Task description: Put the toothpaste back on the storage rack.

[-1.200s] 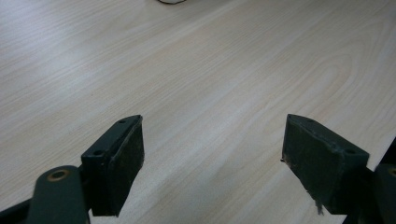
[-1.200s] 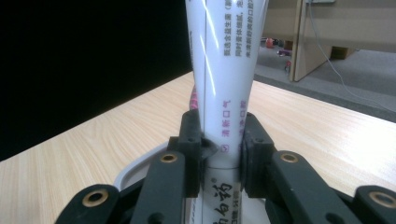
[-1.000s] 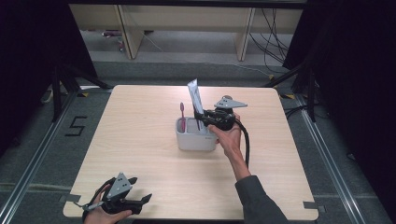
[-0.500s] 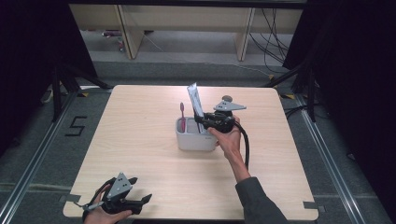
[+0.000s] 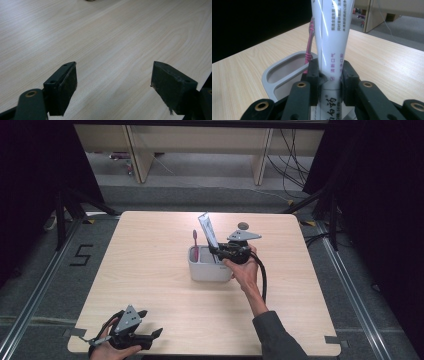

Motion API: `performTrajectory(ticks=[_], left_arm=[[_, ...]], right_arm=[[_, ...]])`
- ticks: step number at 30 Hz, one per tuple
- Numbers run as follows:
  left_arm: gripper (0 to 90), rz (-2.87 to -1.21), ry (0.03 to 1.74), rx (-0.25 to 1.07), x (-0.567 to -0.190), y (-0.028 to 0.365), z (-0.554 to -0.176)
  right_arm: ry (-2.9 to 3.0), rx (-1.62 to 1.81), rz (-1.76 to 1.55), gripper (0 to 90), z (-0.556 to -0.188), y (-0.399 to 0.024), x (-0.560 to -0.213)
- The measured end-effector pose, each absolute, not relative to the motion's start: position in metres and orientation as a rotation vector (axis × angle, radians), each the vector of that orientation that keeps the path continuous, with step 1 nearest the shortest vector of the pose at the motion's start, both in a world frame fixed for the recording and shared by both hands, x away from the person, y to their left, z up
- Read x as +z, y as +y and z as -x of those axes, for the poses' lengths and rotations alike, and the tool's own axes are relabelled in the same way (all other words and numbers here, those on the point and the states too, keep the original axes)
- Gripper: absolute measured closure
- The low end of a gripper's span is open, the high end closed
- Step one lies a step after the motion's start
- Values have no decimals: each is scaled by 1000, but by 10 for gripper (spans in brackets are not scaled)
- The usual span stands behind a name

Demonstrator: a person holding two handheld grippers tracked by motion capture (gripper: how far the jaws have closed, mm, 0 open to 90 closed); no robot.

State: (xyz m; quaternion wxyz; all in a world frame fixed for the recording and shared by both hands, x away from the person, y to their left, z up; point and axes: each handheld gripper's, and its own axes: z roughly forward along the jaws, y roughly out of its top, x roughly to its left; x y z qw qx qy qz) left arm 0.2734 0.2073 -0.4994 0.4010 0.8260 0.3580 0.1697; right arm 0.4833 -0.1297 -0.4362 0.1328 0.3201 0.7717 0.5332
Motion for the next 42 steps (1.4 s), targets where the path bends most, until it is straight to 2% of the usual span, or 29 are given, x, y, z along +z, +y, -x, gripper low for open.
performTrajectory(ticks=[13, 19, 21, 28, 42], left_arm=[[204, -2085, 893, 420, -500, 207, -273], [204, -2087, 889, 422, -500, 207, -273], [204, -2091, 887, 424, -500, 207, -273], [204, -2106, 881, 422, -499, 207, -273], [204, -2091, 893, 419, -500, 206, -273]], right_arm=[[2257, 1482, -881, 725, -484, -128, -437], [2262, 1436, -906, 668, -482, -126, -435], [2289, 1476, -908, 685, -480, -124, -435], [2260, 1502, -895, 602, -474, -134, -426], [2255, 1510, -942, 497, -460, -156, -413]])
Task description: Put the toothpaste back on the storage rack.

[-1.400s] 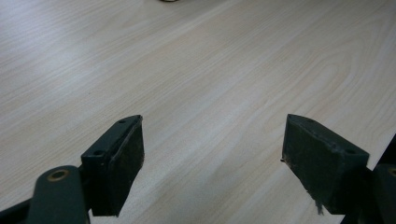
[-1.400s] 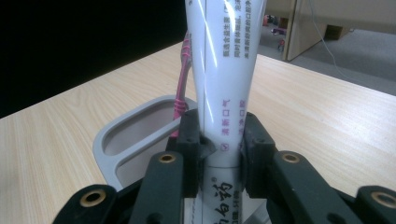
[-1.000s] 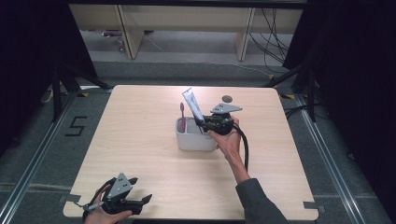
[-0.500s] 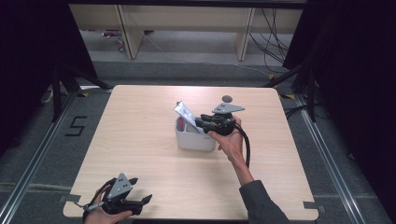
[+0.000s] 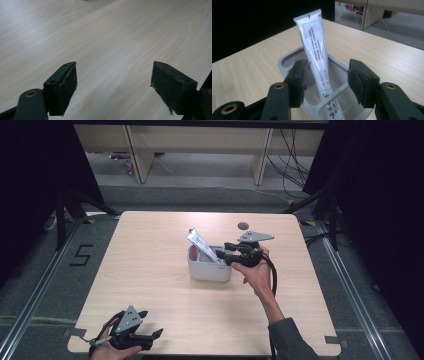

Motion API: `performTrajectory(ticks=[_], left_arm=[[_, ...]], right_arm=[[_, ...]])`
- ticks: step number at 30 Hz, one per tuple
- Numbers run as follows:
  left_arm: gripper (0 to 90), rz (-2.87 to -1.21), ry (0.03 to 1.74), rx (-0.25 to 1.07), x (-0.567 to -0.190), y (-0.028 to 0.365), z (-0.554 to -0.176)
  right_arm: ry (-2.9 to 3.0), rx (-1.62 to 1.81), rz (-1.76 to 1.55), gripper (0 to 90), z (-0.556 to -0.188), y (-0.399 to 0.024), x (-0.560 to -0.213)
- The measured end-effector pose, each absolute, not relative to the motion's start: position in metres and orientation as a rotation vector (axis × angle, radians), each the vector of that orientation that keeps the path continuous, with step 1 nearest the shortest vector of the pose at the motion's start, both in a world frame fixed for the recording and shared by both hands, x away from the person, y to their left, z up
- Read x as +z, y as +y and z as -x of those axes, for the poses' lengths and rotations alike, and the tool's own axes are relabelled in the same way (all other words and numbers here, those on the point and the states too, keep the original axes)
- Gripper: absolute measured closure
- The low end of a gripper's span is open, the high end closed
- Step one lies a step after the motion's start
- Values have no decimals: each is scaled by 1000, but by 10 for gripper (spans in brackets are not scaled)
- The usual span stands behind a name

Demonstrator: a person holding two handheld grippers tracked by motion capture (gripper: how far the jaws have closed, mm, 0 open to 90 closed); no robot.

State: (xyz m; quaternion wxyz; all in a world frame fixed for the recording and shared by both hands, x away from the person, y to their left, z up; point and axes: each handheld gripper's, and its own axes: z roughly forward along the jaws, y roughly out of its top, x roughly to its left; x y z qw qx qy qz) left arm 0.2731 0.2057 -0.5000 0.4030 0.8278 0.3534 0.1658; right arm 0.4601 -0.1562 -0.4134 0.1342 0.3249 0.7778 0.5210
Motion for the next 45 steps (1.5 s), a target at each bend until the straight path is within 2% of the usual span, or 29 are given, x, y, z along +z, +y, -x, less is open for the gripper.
performTrajectory(ticks=[25, 45], left_arm=[[203, -2105, 889, 424, -500, 207, -273], [202, -2074, 903, 426, -499, 207, -273]], right_arm=[[2208, 1515, -1014, 389, -431, -198, -411], [2214, 1491, -1066, 346, -408, -222, -415]])
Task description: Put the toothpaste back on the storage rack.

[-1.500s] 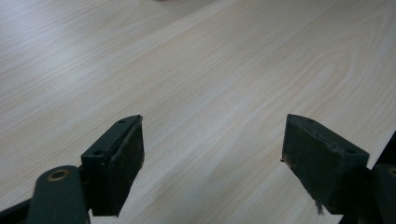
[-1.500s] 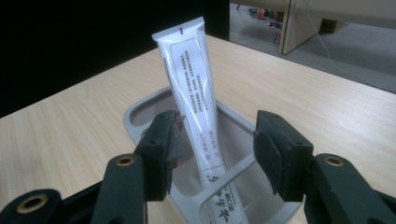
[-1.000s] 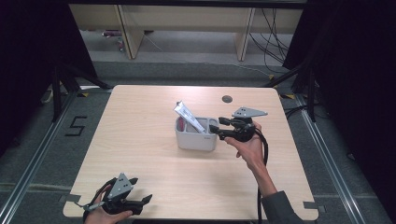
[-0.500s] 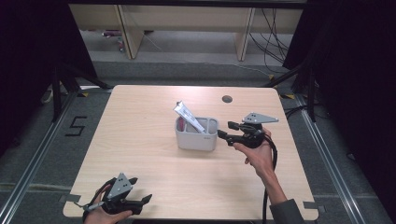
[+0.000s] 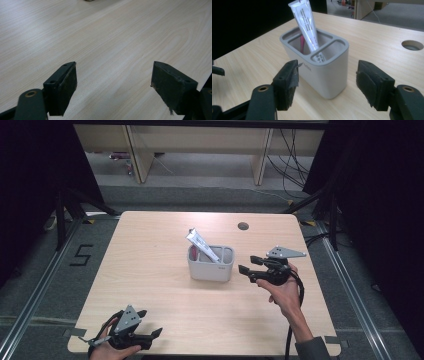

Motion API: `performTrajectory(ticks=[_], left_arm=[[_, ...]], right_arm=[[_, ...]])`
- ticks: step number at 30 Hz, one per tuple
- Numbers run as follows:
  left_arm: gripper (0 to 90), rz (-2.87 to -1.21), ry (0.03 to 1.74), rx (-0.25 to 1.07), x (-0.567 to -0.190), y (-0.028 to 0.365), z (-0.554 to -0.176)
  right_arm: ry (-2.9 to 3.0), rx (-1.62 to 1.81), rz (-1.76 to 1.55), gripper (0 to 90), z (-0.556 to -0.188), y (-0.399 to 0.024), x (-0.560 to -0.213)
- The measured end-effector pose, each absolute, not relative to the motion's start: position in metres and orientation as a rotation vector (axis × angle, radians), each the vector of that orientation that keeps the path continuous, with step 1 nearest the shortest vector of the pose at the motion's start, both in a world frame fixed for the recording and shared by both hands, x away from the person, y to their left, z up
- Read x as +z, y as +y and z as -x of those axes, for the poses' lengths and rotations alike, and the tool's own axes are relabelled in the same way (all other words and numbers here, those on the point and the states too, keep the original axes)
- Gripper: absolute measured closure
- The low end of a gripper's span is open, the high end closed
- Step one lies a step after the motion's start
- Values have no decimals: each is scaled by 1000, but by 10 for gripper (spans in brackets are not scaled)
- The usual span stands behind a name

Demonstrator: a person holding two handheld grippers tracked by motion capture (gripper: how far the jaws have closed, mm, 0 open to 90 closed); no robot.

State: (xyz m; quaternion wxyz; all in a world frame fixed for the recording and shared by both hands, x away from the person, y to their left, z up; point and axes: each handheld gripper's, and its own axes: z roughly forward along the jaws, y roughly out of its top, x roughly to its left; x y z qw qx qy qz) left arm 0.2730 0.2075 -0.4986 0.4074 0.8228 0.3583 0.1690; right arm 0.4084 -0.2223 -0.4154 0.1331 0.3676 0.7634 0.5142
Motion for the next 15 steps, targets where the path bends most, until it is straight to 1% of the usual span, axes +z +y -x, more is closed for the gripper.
performTrajectory(ticks=[3, 5, 10, 12, 13, 15], left_arm=[[202, -2070, 910, 429, -498, 207, -272], [202, -2095, 895, 427, -498, 209, -273], [202, -2071, 907, 422, -499, 207, -273], [202, -2098, 894, 425, -498, 209, -273], [202, -2070, 907, 422, -499, 207, -273], [202, -2095, 892, 429, -498, 208, -273]], right_arm=[[2221, 1497, -1084, 334, -405, -225, -418], [2210, 1503, -1138, 326, -399, -226, -420], [2236, 1471, -1100, 310, -392, -231, -427], [2250, 1472, -1131, 307, -387, -231, -431], [2256, 1456, -1115, 303, -386, -233, -433], [2266, 1446, -1120, 299, -383, -234, -438]])
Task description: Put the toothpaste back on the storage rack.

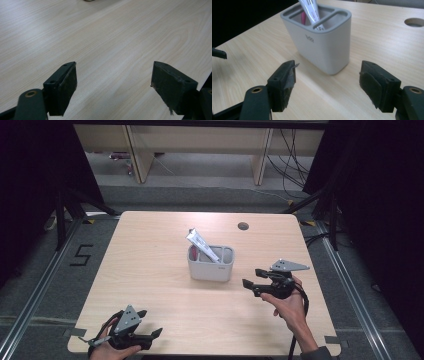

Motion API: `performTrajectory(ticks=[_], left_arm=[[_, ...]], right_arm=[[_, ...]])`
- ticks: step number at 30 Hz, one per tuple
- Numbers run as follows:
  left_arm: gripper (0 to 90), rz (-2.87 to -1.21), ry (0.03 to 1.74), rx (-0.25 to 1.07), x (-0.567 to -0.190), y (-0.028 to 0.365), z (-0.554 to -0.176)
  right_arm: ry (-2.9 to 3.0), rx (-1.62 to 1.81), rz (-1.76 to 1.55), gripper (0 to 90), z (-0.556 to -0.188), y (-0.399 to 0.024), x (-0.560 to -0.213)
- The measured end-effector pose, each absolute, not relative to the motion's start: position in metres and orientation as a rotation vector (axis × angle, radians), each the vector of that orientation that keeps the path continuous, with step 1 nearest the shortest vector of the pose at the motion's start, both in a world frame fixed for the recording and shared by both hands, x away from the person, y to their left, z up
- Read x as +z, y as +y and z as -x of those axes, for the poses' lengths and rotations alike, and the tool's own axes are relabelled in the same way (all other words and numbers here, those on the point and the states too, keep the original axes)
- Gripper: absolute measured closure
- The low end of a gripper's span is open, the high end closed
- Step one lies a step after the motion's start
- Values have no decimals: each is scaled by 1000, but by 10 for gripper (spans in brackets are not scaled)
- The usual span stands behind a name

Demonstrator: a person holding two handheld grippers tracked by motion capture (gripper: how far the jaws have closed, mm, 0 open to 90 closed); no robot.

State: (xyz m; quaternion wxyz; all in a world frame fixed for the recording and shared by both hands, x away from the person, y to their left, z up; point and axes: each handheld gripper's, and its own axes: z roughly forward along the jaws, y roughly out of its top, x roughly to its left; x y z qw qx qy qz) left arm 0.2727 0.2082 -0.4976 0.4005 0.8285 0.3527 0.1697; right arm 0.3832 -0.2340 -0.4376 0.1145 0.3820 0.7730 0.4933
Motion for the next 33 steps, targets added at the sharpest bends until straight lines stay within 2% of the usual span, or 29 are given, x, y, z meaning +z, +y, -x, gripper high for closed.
performTrajectory(ticks=[5, 23, 33], left_arm=[[202, -2053, 909, 418, -500, 206, -272], [202, -2095, 888, 430, -499, 209, -273], [201, -2097, 886, 431, -499, 208, -273]], right_arm=[[2275, 1432, -1164, 284, -374, -237, -445], [2289, 1424, -1194, 278, -342, -248, -464], [2298, 1383, -1252, 195, -328, -252, -474]])
